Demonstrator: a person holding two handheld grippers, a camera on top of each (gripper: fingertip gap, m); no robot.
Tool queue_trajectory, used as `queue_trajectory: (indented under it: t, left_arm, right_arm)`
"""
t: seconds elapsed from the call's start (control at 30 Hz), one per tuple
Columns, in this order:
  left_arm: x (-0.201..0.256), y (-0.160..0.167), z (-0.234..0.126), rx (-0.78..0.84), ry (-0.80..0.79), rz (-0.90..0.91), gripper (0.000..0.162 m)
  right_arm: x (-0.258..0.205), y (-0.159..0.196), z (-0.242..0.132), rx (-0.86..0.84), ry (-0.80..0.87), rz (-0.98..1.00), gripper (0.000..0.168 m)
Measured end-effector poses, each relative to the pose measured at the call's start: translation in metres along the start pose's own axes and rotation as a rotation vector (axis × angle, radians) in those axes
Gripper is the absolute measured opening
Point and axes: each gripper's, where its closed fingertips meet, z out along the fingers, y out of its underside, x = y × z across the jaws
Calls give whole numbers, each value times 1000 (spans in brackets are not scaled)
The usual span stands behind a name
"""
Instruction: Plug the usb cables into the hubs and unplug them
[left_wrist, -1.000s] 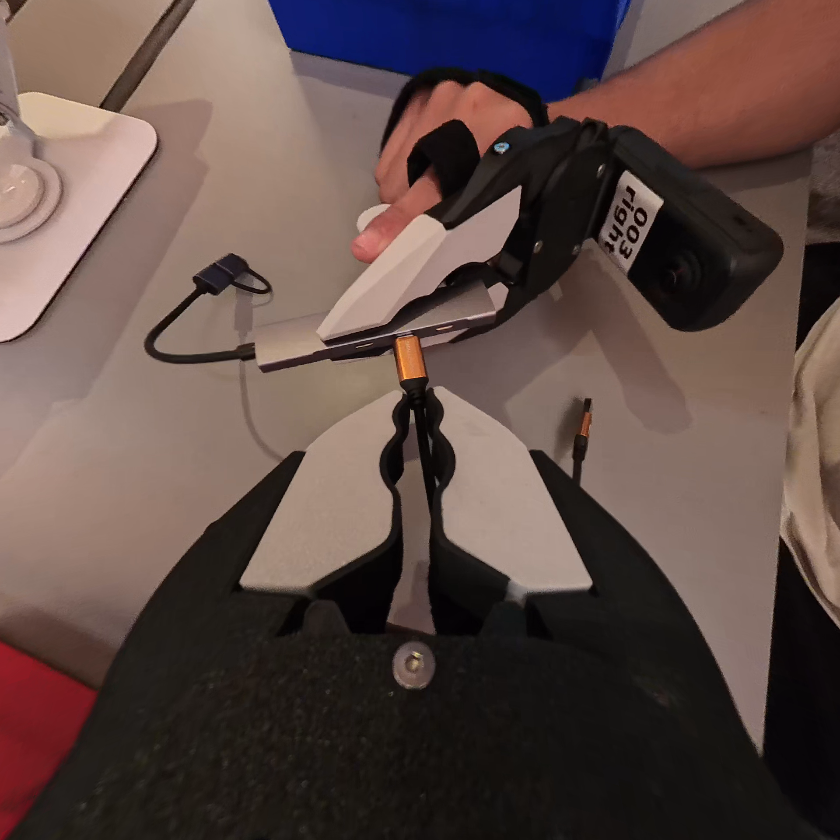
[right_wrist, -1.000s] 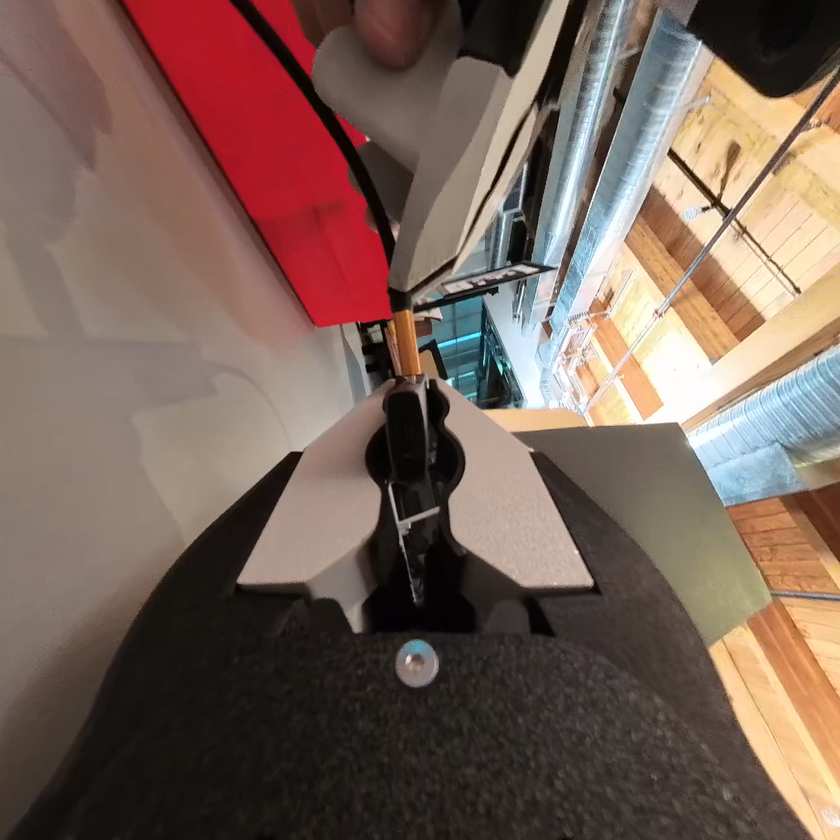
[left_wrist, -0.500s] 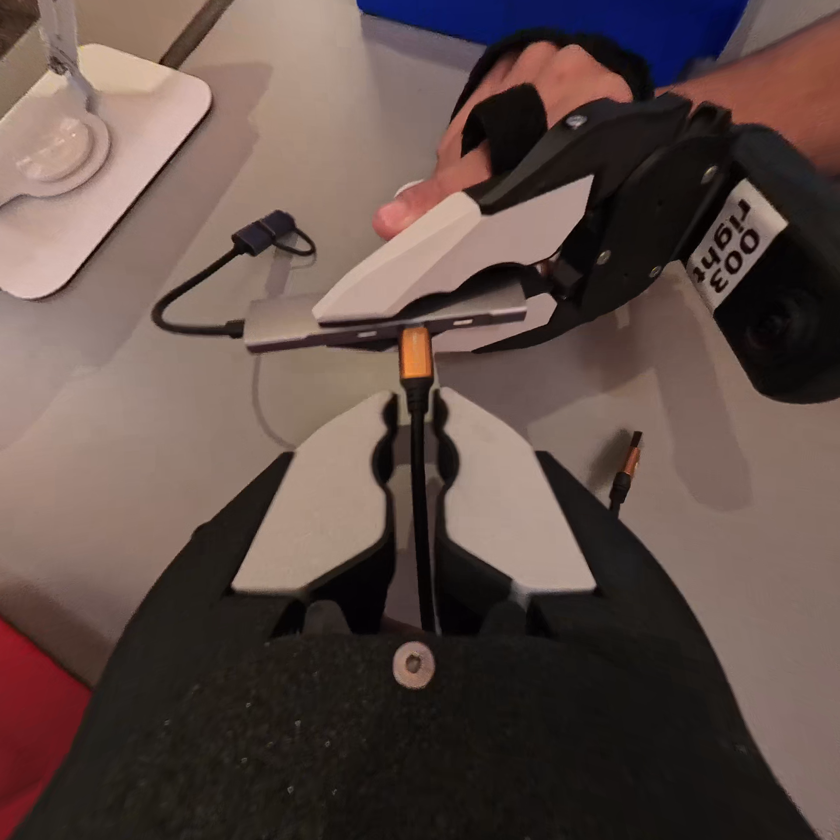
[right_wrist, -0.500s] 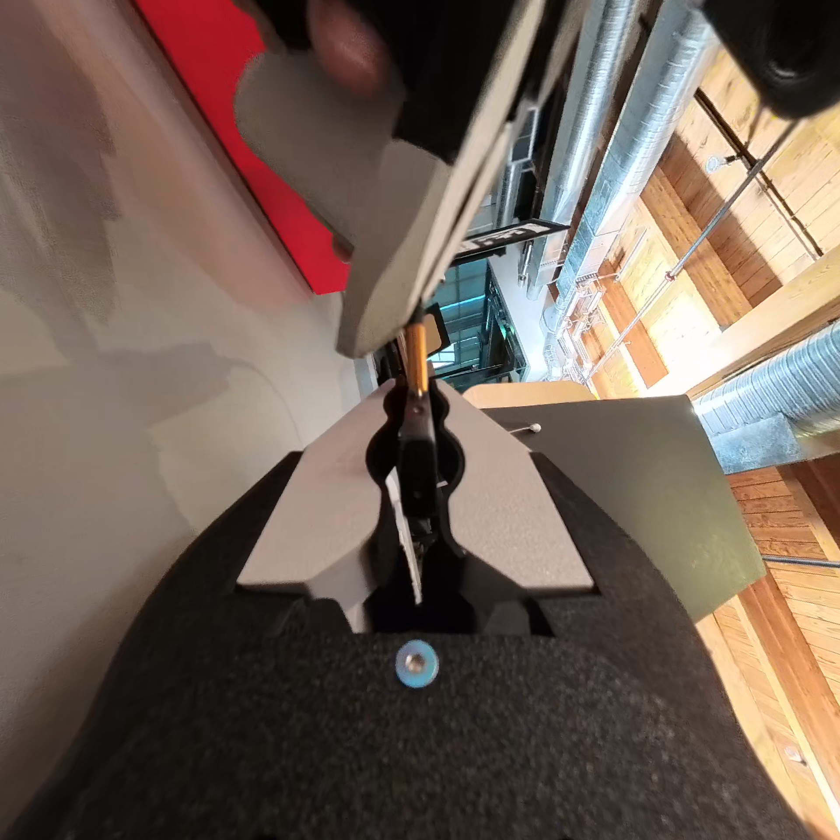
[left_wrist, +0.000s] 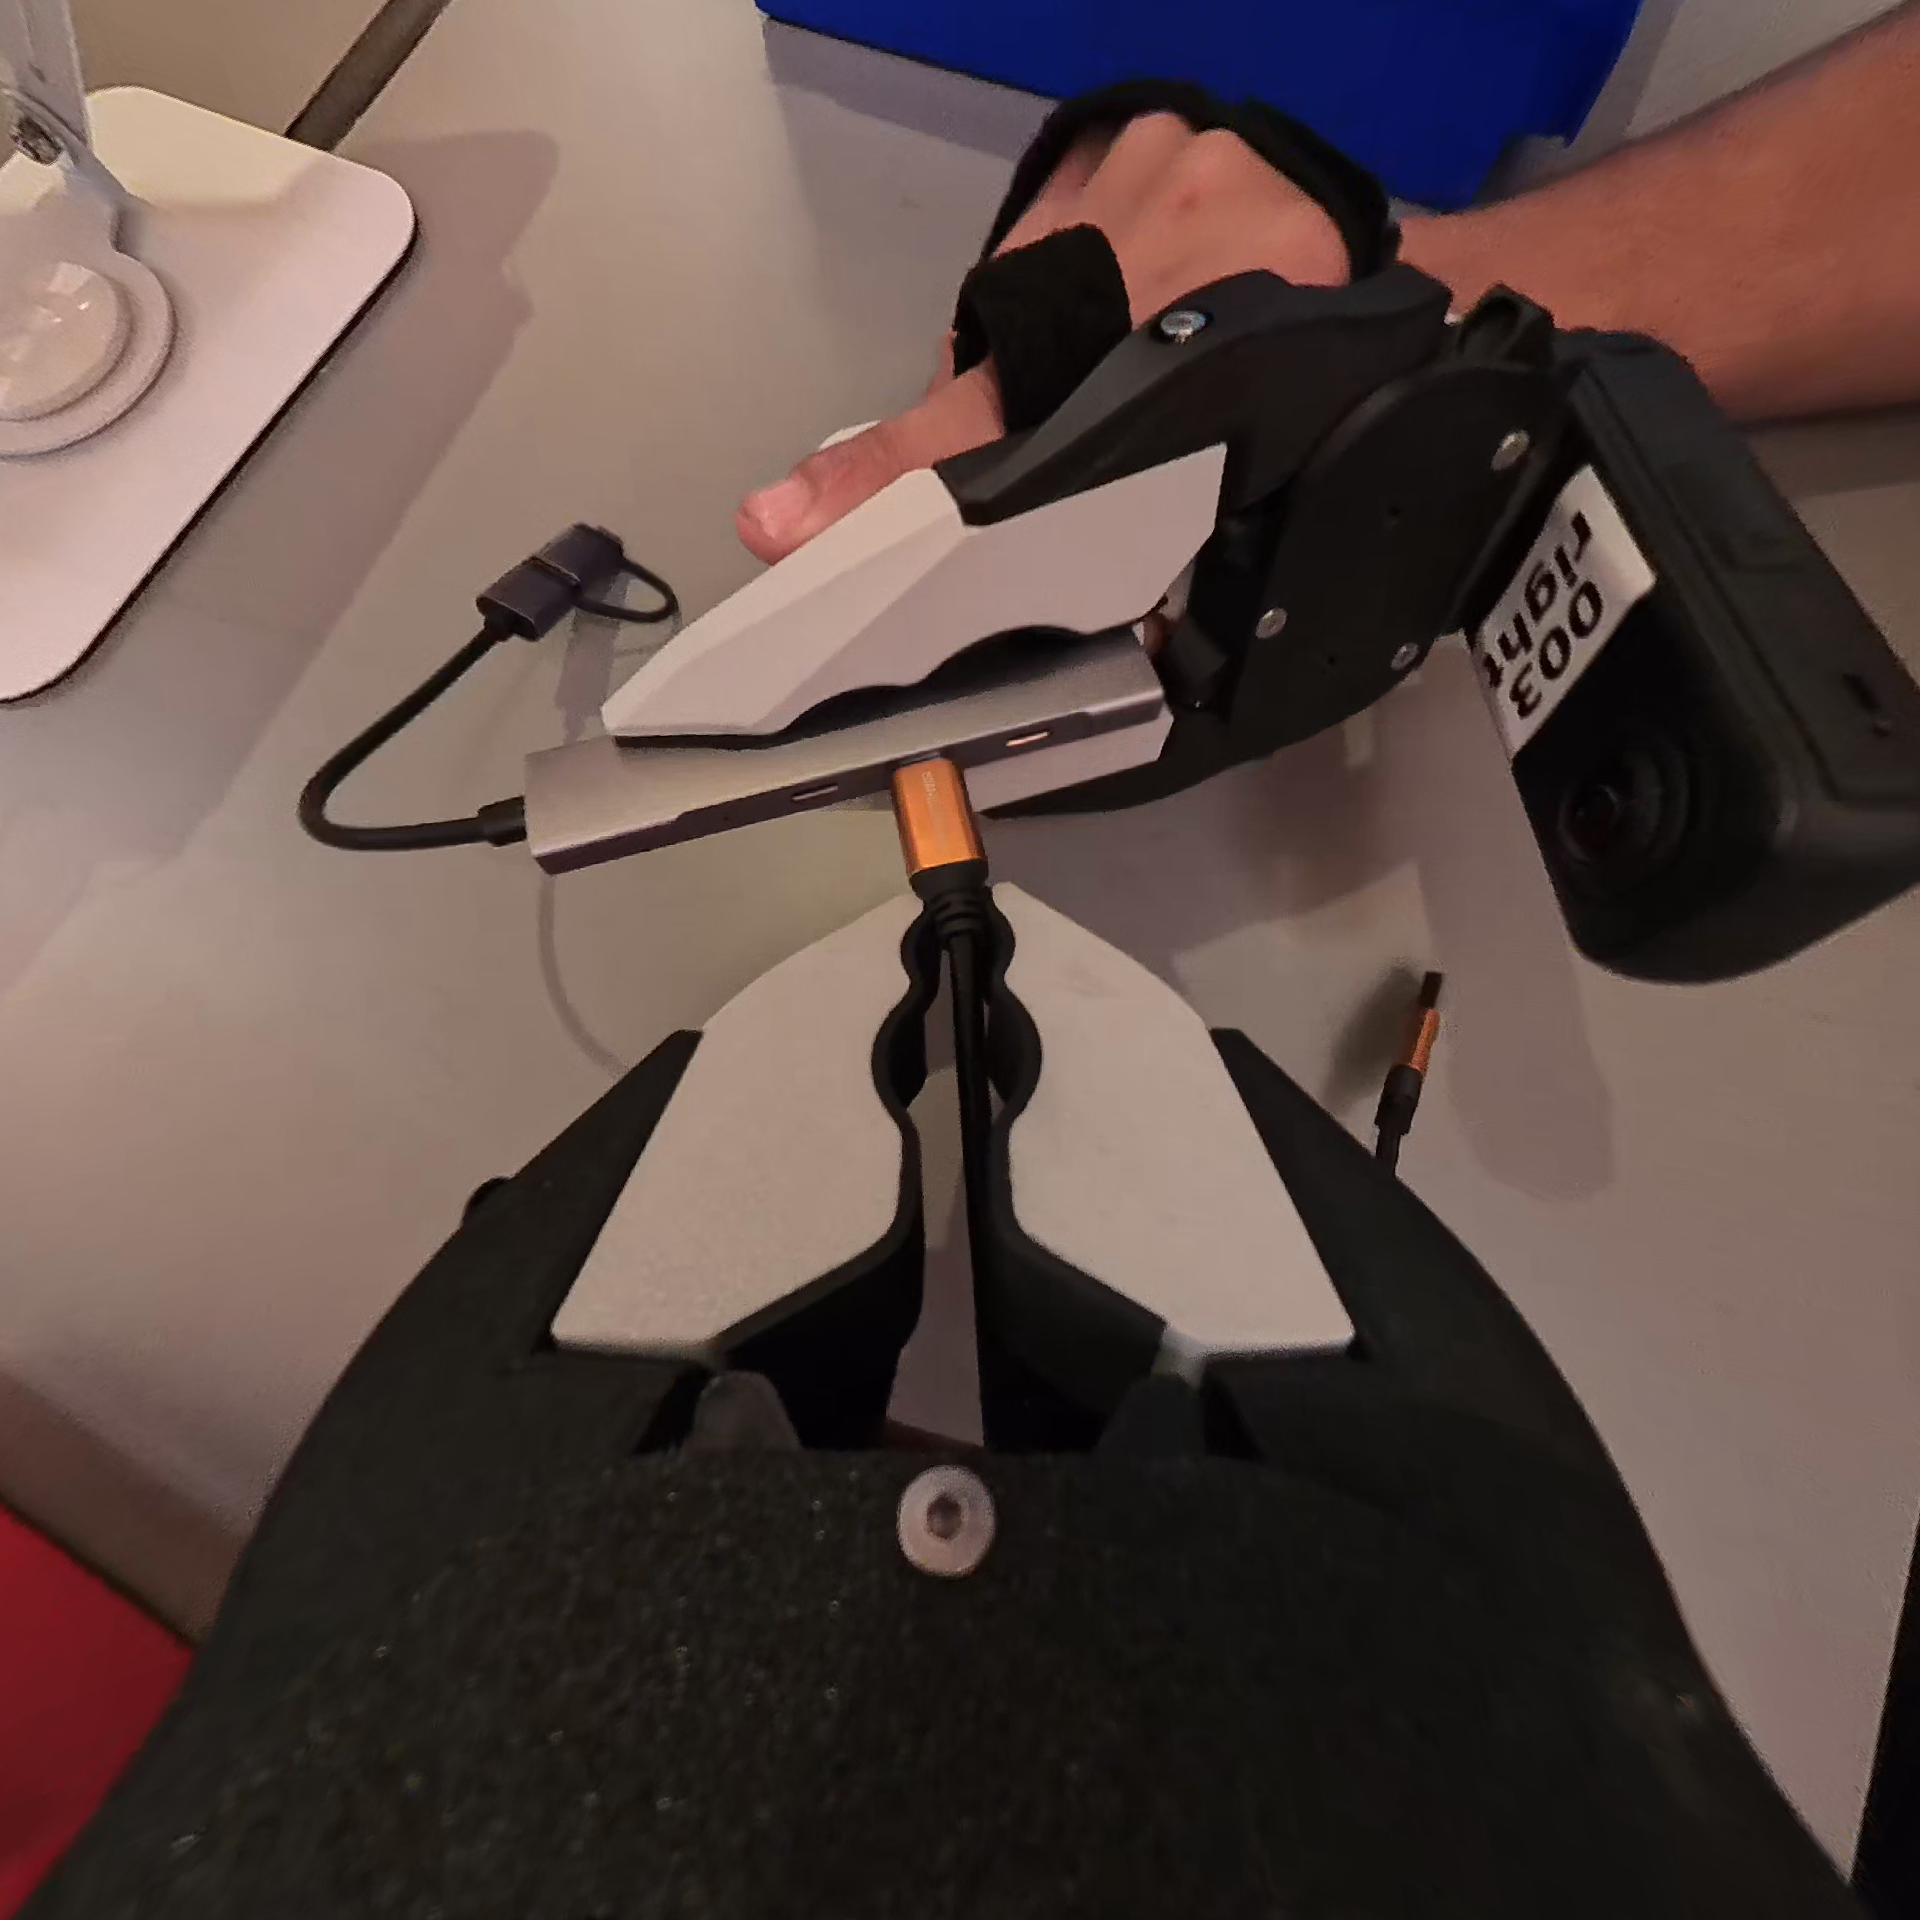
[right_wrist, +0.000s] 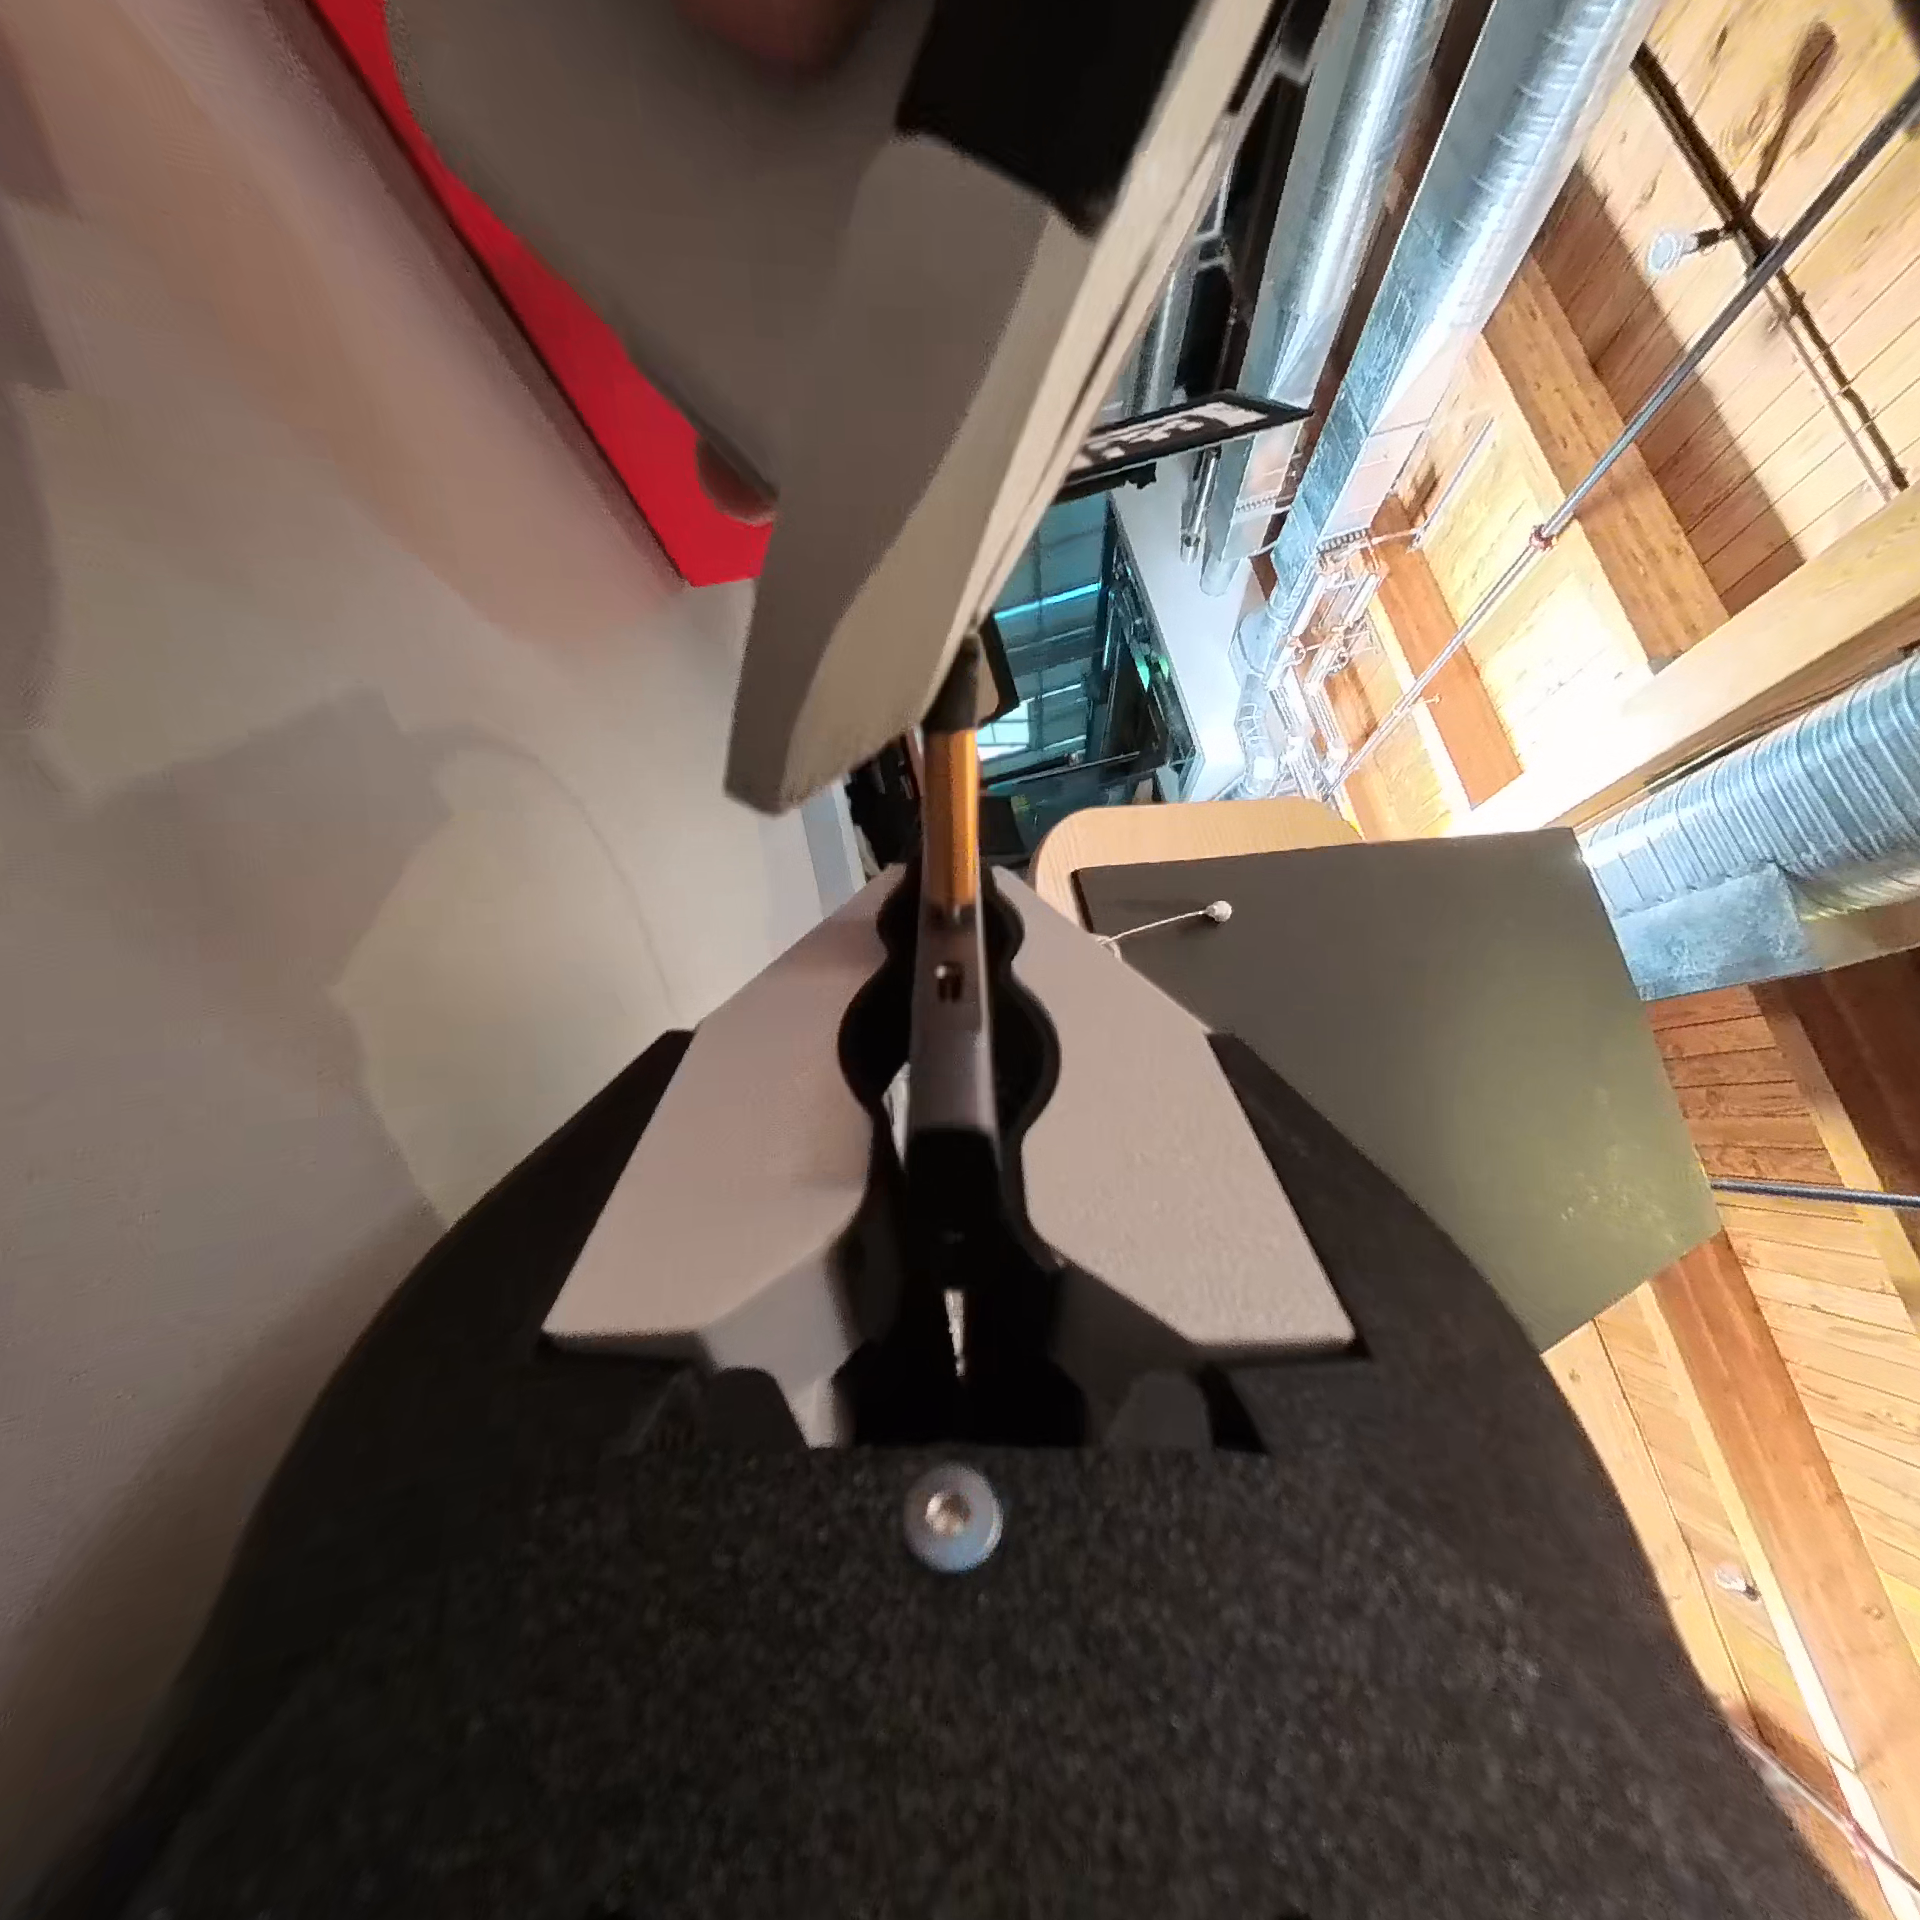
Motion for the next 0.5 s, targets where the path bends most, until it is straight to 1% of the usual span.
queue_trajectory:
  t: [0.17,0.3,0.4,0.5]
  left_arm:
    - [-3,-3,6,14,-8,-58,5]
    - [-4,-5,5,18,-27,-61,5]
    - [-2,-5,1,17,4,-40,5]
    - [5,-1,-5,0,63,-14,4]
  right_arm:
    - [0,5,2,-45,6,-21,6]
    - [2,6,3,-50,16,-34,6]
    - [2,1,2,-30,13,24,6]
    - [3,-4,-1,10,45,-37,8]
